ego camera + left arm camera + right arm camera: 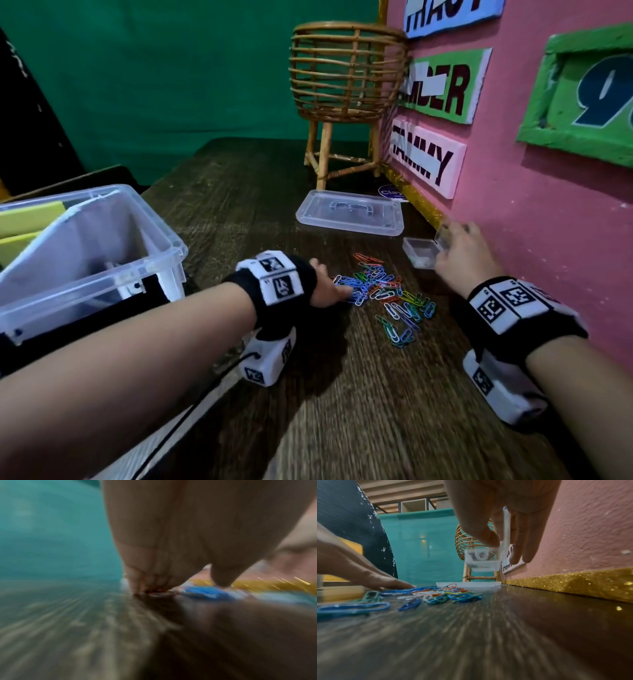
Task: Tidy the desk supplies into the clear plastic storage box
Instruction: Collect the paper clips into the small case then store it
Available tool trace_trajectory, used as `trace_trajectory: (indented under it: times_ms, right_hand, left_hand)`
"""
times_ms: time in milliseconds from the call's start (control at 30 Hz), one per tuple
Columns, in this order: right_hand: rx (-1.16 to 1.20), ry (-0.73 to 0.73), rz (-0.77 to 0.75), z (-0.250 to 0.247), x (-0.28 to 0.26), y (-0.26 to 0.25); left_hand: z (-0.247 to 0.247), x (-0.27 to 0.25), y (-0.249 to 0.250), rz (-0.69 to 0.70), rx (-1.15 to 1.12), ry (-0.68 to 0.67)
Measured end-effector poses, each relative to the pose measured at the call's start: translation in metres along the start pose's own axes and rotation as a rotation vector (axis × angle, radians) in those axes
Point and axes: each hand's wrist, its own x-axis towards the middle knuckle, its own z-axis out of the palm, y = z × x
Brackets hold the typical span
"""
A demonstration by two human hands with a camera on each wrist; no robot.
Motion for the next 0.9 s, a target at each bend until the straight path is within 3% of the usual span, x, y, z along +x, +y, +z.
trace_trajectory:
  times_ms: [133,267,333,400,533,600,733,900]
  right_hand:
    - [0.037,-0.011,0.009,0.003,0.001,0.003]
    - [0.042,-0.017,-0.051,-0.001,-0.002,0.004]
    - [0.057,-0.02,-0.077,-0.004,-0.003,0.003]
    - [0.076,-0.009,-0.076,-0.005,-0.004,0.002]
    - [0.084,0.038,-0.096,-0.008,-0.007,-0.001]
    - [0.097,0.044,-0.102,-0.009,-0.007,-0.001]
    - [0.122,0.045,-0.072,-0.008,-0.003,-0.001]
    - [0.204,0.033,0.013,-0.007,-0.002,-0.002]
  left_hand:
    - [0.003,-0.016,0.026,0.165,-0.042,-0.028]
    - [-0.012,-0.003,0.028,0.177,-0.112,0.093]
    - [-0.021,0.011,0.03,0.204,-0.176,0.082]
    - [-0.029,0.022,0.033,0.229,-0.246,0.012]
    - [-0.038,0.026,0.034,0.311,-0.274,-0.267]
    - [-0.034,0.021,0.035,0.387,-0.258,-0.305]
    - [-0.023,0.008,0.035,0.591,-0.085,-0.132]
    - [-0.022,0.004,0.03,0.62,-0.136,0.046]
